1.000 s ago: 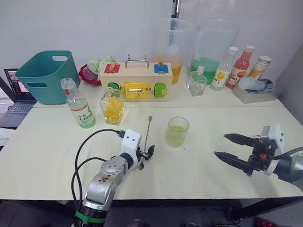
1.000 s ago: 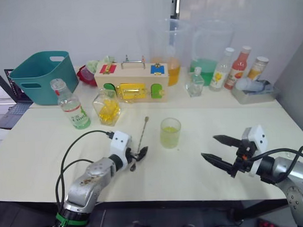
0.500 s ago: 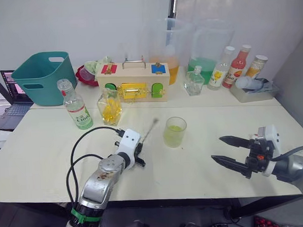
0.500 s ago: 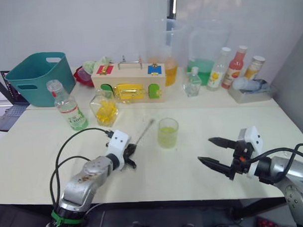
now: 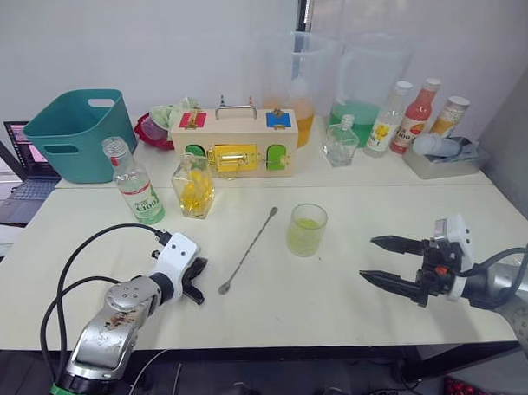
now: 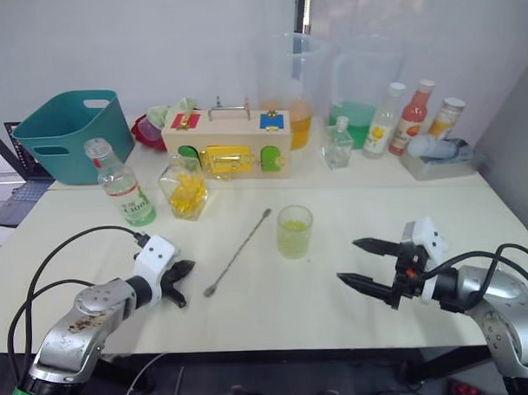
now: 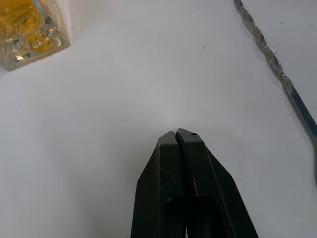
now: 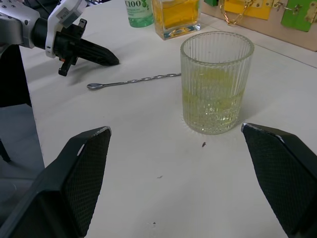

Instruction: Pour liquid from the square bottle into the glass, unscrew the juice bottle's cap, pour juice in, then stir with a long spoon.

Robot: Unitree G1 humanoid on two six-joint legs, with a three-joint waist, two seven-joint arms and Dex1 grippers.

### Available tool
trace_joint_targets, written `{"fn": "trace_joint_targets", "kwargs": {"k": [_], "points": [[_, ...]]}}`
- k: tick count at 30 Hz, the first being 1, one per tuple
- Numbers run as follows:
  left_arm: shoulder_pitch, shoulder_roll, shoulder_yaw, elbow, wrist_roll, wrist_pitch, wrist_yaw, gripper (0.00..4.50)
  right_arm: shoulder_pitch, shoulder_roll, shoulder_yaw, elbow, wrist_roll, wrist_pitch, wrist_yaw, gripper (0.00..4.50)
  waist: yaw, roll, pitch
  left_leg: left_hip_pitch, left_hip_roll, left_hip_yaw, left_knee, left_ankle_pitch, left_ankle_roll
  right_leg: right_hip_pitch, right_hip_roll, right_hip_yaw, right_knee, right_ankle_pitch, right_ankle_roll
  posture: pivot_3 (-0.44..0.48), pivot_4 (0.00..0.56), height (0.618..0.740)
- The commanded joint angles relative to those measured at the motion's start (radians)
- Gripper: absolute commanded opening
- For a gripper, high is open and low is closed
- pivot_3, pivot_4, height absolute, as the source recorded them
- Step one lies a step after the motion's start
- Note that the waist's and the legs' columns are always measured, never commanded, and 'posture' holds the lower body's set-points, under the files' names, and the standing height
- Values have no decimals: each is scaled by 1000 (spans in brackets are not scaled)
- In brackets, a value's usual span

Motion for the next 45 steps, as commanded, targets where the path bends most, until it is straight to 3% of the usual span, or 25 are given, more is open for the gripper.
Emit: {"fn": "trace_joint_targets", "kwargs": {"k": [1,6,12,21,22,31,37,41,45], "points": [[-51,-46,62,-14,-57,-4,17,19,-17,-2,-7,-5,-3,-26,6,4500,2,0,0,0,0,0,0,0,0,0,0,0,0,0,0,0,150,740],[-159,-111,81,-37,-128,98,47,1514,-17,4,0,-3,-15,-32,1,4500,2,0,0,0,0,0,0,0,0,4,1,0,1,0,1,0,150,740],[-231,-141,-52,-34,-101,261,103,3489,-4,9,-1,-11,-24,-39,-14,4500,-4,0,0,0,0,1,0,1,0,4,4,0,1,0,1,0,150,740],[-221,-151,-196,-4,-30,344,166,3489,11,9,-5,-17,-49,-65,-32,4500,-4,0,0,0,0,1,0,1,0,4,3,1,1,0,1,0,150,740],[-216,-155,-200,-7,-31,357,169,2949,13,9,-6,-17,-51,-68,-33,4500,-4,0,0,0,0,1,0,0,0,4,3,1,1,0,1,0,150,740],[-208,-172,-123,58,-43,380,180,62,10,2,9,-4,-75,-75,-36,4500,-2,0,0,0,0,0,0,1,0,4,2,1,1,0,1,0,150,740],[-245,-100,-83,93,-57,284,82,24,-1,1,30,18,-104,-81,-32,4500,-4,0,0,0,0,0,0,1,-1,4,2,1,2,0,1,0,150,740],[-316,100,-36,97,-109,137,-153,24,-20,-9,55,41,-120,-79,-18,4500,-13,0,0,0,1,1,0,2,-2,1,3,1,2,0,0,0,150,740],[-293,178,-27,119,-128,56,-254,24,-35,-6,64,58,-126,-85,-12,4500,-15,0,0,-1,0,0,-2,2,-2,1,2,1,1,-1,0,0,150,740]]}}
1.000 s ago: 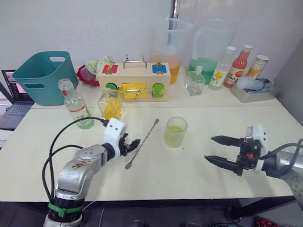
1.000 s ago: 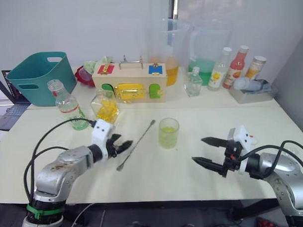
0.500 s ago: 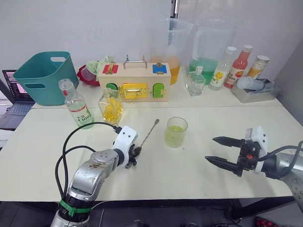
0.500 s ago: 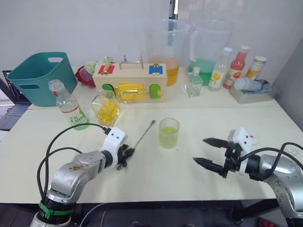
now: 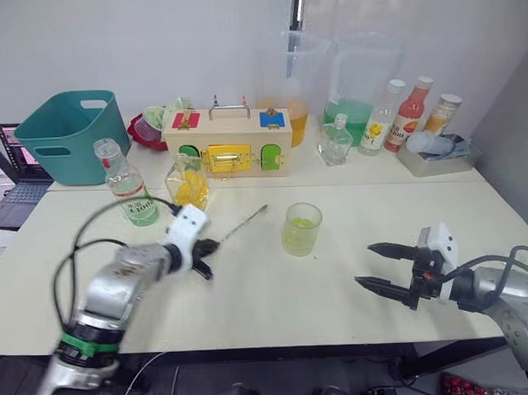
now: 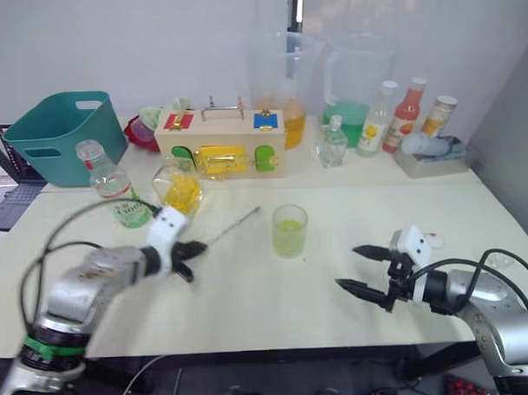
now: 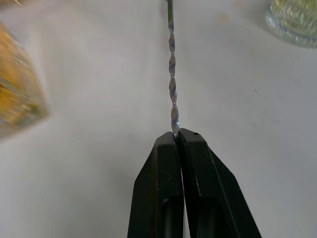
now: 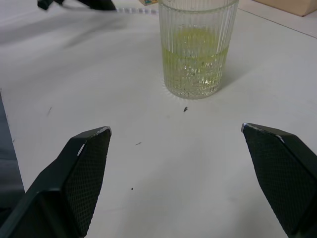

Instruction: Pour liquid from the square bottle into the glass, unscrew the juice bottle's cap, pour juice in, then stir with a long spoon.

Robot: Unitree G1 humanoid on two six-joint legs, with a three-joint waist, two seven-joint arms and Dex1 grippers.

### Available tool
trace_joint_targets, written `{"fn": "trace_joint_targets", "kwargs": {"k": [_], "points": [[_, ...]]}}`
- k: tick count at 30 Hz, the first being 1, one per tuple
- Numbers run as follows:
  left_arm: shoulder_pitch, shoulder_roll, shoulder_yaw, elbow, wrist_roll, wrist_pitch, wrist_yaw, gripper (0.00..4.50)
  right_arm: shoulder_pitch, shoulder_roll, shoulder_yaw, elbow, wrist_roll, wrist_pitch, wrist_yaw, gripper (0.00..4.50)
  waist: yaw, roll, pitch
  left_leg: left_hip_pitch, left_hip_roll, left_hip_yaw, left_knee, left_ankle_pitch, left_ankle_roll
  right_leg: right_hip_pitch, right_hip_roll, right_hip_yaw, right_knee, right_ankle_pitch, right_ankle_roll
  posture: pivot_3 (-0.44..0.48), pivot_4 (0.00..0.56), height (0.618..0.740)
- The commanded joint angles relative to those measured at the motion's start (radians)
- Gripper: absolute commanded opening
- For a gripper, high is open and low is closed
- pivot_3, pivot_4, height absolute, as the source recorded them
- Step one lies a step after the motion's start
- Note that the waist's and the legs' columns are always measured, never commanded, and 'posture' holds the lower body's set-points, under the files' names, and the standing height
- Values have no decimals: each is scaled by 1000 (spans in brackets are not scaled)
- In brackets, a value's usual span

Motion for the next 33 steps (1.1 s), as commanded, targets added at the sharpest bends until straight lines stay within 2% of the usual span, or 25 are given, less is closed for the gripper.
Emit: {"fn": "trace_joint_targets", "kwargs": {"k": [1,5,11,16,19,23,29,32,33], "points": [[30,29,8,-3,-23,-77,-91,24,-23,-9,-4,-7,-3,-23,10,4500,3,0,0,0,0,0,0,0,0,0,-1,0,0,0,0,0,150,740],[104,86,-12,22,8,-184,-183,24,-39,6,14,-13,-12,-17,-5,4500,-2,0,0,0,0,0,0,0,0,0,0,0,0,0,0,0,150,740],[138,101,-41,41,41,-210,-197,24,-28,5,14,-24,-12,-18,-19,4500,1,0,0,0,0,0,0,0,0,-2,-1,-1,-1,0,0,0,150,740],[172,90,-47,27,24,-133,-198,1577,1,-5,-13,-53,0,-6,-37,4500,-1,0,0,0,0,0,0,0,0,-1,-1,0,0,0,0,0,150,740],[88,118,-109,76,67,-118,-238,2535,14,2,-15,-57,-4,-10,-48,4500,5,0,0,0,0,0,0,0,0,0,-1,-1,0,0,0,0,150,740],[-18,128,-173,123,92,-96,-280,2535,23,7,-17,-67,-2,-15,-59,4500,11,0,0,0,0,0,1,0,0,-2,0,-1,-1,0,1,0,150,740],[-40,126,-185,136,99,-85,-295,2535,26,6,-17,-71,0,-15,-63,4500,8,0,0,-1,0,0,0,0,0,0,1,0,0,0,1,0,150,740],[-77,140,-292,224,174,-133,-355,2535,24,19,-8,-73,-9,-20,-83,4500,8,0,0,-1,0,0,1,0,0,0,2,-1,0,0,1,0,150,740],[-83,141,-305,237,184,-139,-366,2277,25,20,-8,-74,-10,-21,-86,4500,10,0,0,-1,0,0,1,0,0,1,2,-1,0,0,1,0,150,740]]}}
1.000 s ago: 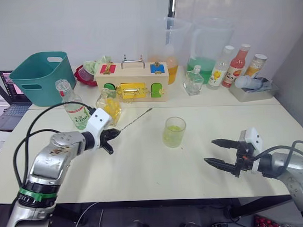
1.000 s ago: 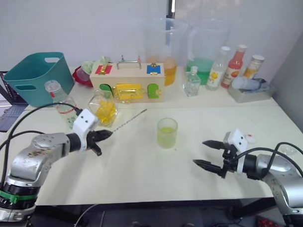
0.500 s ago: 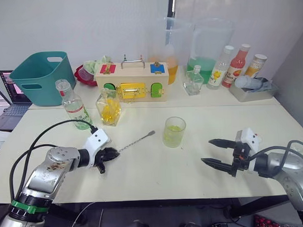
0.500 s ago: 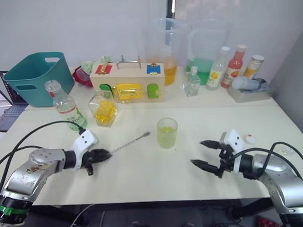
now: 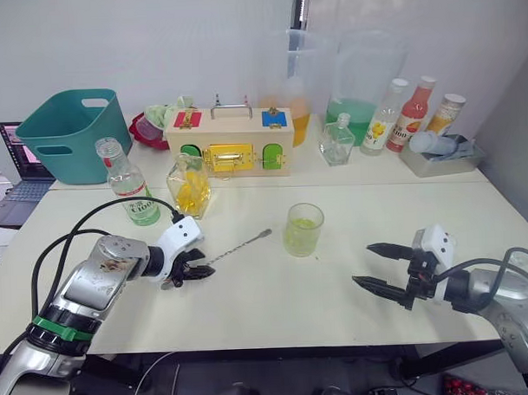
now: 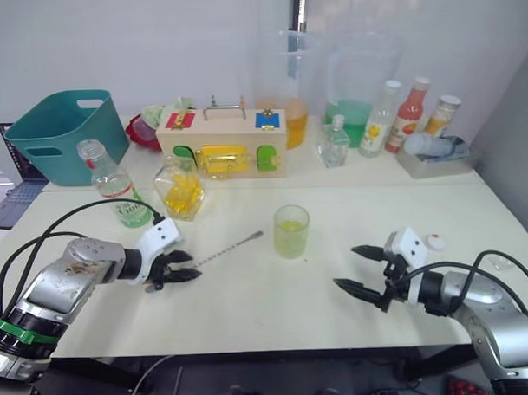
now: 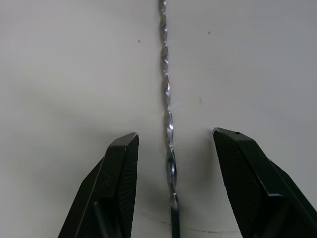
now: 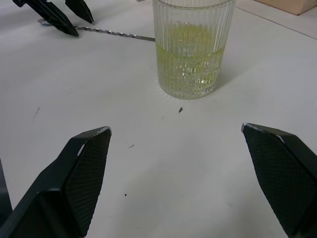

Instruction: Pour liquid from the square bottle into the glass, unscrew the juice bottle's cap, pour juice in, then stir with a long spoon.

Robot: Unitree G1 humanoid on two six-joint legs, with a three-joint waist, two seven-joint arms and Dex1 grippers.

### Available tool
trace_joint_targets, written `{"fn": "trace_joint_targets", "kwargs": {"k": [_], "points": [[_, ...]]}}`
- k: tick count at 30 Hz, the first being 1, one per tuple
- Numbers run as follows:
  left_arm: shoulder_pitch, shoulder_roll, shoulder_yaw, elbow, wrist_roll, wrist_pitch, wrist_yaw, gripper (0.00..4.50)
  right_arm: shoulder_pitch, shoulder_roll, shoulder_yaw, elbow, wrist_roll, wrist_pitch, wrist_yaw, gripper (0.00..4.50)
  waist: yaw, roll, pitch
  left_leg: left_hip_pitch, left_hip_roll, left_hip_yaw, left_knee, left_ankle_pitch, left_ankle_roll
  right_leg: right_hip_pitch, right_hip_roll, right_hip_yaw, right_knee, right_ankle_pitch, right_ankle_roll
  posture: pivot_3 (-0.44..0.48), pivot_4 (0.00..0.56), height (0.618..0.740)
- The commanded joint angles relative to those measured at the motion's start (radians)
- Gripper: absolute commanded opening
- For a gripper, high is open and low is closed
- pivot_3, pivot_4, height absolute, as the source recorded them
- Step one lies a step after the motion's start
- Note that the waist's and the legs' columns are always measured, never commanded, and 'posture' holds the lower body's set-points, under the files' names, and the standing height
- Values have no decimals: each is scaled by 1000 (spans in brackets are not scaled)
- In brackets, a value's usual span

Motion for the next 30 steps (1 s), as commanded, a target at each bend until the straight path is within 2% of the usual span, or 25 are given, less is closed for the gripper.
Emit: {"fn": "trace_joint_targets", "kwargs": {"k": [1,6,8,18,23,27,30], "points": [[-9,21,-64,52,61,-27,-45,1986,-1,4,-24,-30,0,-16,-16,4500,1,0,0,0,0,0,0,0,0,0,0,0,0,0,0,0,150,740],[16,36,-83,54,94,-34,-70,378,9,-4,-35,-35,1,-15,-20,4500,-3,2,-1,0,0,0,0,0,0,-1,-2,1,0,0,0,0,150,740],[14,25,-57,51,75,7,-65,20,10,-7,-37,-36,9,-5,-19,4500,-7,2,-1,0,0,0,0,0,0,-1,-1,1,0,0,0,0,150,740],[-21,2,69,5,-28,127,-61,20,-46,-10,-30,-10,18,-8,-2,4500,-17,2,-1,0,0,0,0,0,1,0,0,1,1,0,0,0,150,740],[-174,-27,241,38,-132,170,-19,20,-228,29,-95,19,197,130,-47,4500,-19,-4,4,-3,0,-2,2,1,-1,-2,0,0,1,0,0,0,150,740],[-225,-60,296,14,-183,215,26,20,-293,34,-90,22,231,178,-63,4500,-18,-4,4,-3,0,-4,2,1,0,0,0,-1,1,0,0,0,150,740],[-267,-114,348,-26,-227,234,82,20,-380,70,-97,25,286,232,-126,4500,-21,-4,4,-3,-1,-3,2,6,8,0,1,-1,1,0,0,0,150,740]]}}
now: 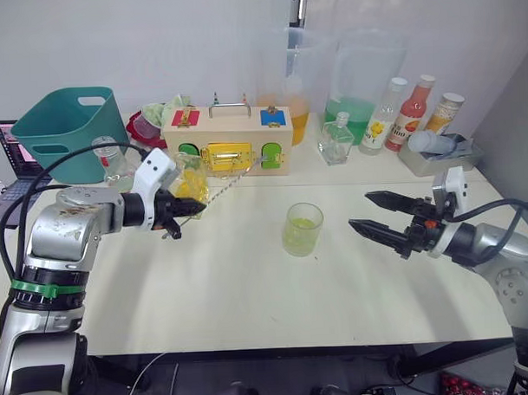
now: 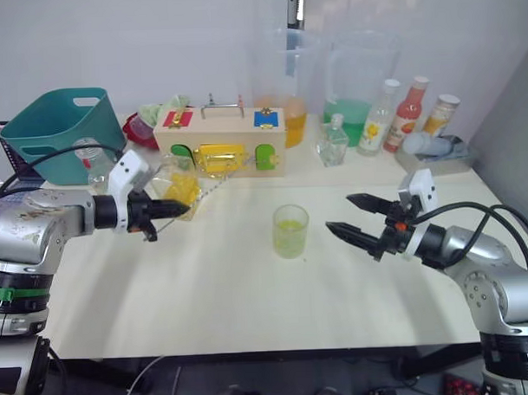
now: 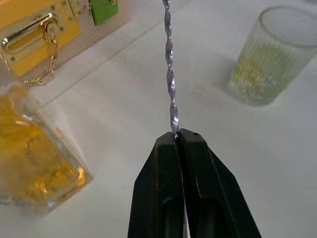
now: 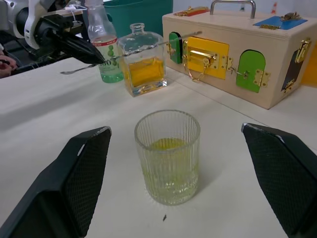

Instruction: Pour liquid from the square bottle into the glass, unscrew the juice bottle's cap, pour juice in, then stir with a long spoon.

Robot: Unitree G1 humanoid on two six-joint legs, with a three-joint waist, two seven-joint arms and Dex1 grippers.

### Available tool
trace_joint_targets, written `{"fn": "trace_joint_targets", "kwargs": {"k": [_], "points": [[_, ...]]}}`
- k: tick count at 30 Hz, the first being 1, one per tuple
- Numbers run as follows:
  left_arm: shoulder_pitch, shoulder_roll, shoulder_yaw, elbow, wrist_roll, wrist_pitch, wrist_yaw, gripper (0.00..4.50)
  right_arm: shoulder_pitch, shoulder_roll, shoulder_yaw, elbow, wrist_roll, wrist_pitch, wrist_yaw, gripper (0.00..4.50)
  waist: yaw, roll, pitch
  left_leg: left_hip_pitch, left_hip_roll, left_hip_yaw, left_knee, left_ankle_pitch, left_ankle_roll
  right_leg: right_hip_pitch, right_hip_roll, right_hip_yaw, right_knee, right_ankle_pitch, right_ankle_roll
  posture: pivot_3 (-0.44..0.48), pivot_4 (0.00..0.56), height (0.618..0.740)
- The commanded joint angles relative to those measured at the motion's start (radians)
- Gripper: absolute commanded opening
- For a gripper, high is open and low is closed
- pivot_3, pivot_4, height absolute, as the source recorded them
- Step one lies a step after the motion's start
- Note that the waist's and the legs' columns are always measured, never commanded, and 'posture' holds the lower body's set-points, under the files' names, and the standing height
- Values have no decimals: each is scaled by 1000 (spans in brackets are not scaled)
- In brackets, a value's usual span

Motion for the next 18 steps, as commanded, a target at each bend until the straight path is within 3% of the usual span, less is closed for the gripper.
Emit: {"fn": "trace_joint_targets", "kwargs": {"k": [1,5,9,11,18], "points": [[-54,-43,58,-64,-59,19,56,20,-90,30,-33,-21,74,44,-65,4500,-3,0,0,0,0,0,0,0,0,0,0,0,0,0,0,0,150,740],[-81,-105,81,-117,-107,11,103,20,-178,94,-47,-34,165,137,-188,4500,-4,-1,0,0,0,0,0,1,0,0,1,0,0,0,0,0,150,740],[-80,-226,92,-213,-152,24,217,20,-267,281,-14,-82,192,201,-504,4500,-7,-1,0,0,0,1,-1,1,-1,0,1,0,1,0,0,0,150,740],[-65,-266,76,-254,-170,41,244,20,-323,384,-69,-13,398,273,-634,4500,-8,-1,0,0,0,1,-1,1,-2,-1,1,0,1,0,0,0,150,740],[-41,-298,24,-310,-199,59,288,20,-363,496,-113,42,585,282,-827,4500,-8,0,0,0,0,1,-2,2,-3,0,6,1,5,0,-1,0,150,740]]}}
